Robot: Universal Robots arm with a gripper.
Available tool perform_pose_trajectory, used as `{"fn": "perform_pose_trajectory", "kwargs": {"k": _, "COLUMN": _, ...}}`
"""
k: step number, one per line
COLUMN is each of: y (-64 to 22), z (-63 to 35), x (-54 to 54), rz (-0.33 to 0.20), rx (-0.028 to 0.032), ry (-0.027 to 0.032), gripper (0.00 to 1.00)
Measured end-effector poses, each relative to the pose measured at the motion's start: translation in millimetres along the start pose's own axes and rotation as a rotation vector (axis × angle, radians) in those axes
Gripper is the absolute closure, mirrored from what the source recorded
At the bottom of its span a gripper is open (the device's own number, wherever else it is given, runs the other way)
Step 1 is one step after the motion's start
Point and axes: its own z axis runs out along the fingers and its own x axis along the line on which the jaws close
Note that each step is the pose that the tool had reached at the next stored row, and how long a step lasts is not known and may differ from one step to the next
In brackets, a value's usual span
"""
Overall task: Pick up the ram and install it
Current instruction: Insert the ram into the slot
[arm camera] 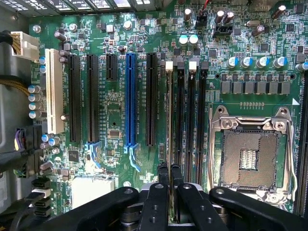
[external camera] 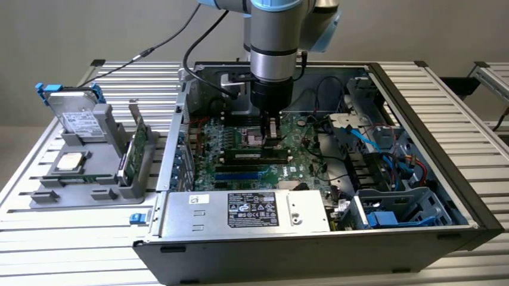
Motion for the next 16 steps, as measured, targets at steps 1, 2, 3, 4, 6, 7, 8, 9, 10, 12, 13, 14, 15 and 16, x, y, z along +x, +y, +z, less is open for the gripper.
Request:
{"fn": "perform_pose_trajectory", "kwargs": {"k": 1, "y": 0.0, "z": 0.1, "x": -0.1, "rz": 0.0, "rx": 0.0, "ry": 0.0, "gripper": 0.87}}
{"fn": "perform_pose_trajectory", "kwargs": {"k": 2, "y": -0.1, "z": 0.1, "x": -0.2, "rz": 0.0, "rx": 0.0001, "ry": 0.0, "gripper": 0.87}}
{"fn": "perform_pose_trajectory", "kwargs": {"k": 3, "y": 0.0, "z": 0.2, "x": -0.2, "rz": 0.0, "rx": 0.0, "ry": 0.0002, "gripper": 0.87}}
{"fn": "perform_pose_trajectory", "kwargs": {"k": 4, "y": 0.0, "z": 0.3, "x": -0.2, "rz": 0.0, "rx": 0.0, "ry": 0.0003, "gripper": 0.87}}
{"fn": "perform_pose_trajectory", "kwargs": {"k": 6, "y": 0.0, "z": 0.8, "x": -0.3, "rz": 0.0, "rx": 0.0001, "ry": 0.0001, "gripper": 0.87}}
{"fn": "perform_pose_trajectory", "kwargs": {"k": 7, "y": 0.0, "z": 1.0, "x": -0.4, "rz": 0.0, "rx": 0.0002, "ry": 0.0002, "gripper": 0.87}}
{"fn": "perform_pose_trajectory", "kwargs": {"k": 8, "y": 0.0, "z": 1.3, "x": -0.5, "rz": 0.0, "rx": 0.0002, "ry": 0.0002, "gripper": 0.87}}
{"fn": "perform_pose_trajectory", "kwargs": {"k": 9, "y": 0.0, "z": 1.6, "x": -0.5, "rz": 0.001, "rx": 0.0002, "ry": 0.0001, "gripper": 0.87}}
{"fn": "perform_pose_trajectory", "kwargs": {"k": 10, "y": 0.0, "z": 1.8, "x": -0.5, "rz": 0.001, "rx": 0.0002, "ry": 0.0002, "gripper": 0.87}}
{"fn": "perform_pose_trajectory", "kwargs": {"k": 12, "y": 0.0, "z": 2.4, "x": -0.7, "rz": 0.002, "rx": 0.0003, "ry": 0.0003, "gripper": 0.87}}
{"fn": "perform_pose_trajectory", "kwargs": {"k": 13, "y": 0.0, "z": 2.5, "x": -0.7, "rz": 0.002, "rx": 0.0002, "ry": 0.0004, "gripper": 0.87}}
{"fn": "perform_pose_trajectory", "kwargs": {"k": 14, "y": 0.0, "z": 2.5, "x": -0.7, "rz": 0.002, "rx": 0.0002, "ry": 0.0004, "gripper": 0.87}}
{"fn": "perform_pose_trajectory", "kwargs": {"k": 15, "y": 0.0, "z": 2.5, "x": -0.7, "rz": 0.002, "rx": 0.0002, "ry": 0.0004, "gripper": 0.87}}
{"fn": "perform_pose_trajectory", "kwargs": {"k": 16, "y": 0.0, "z": 2.6, "x": -0.7, "rz": 0.002, "rx": 0.0002, "ry": 0.0002, "gripper": 0.87}}
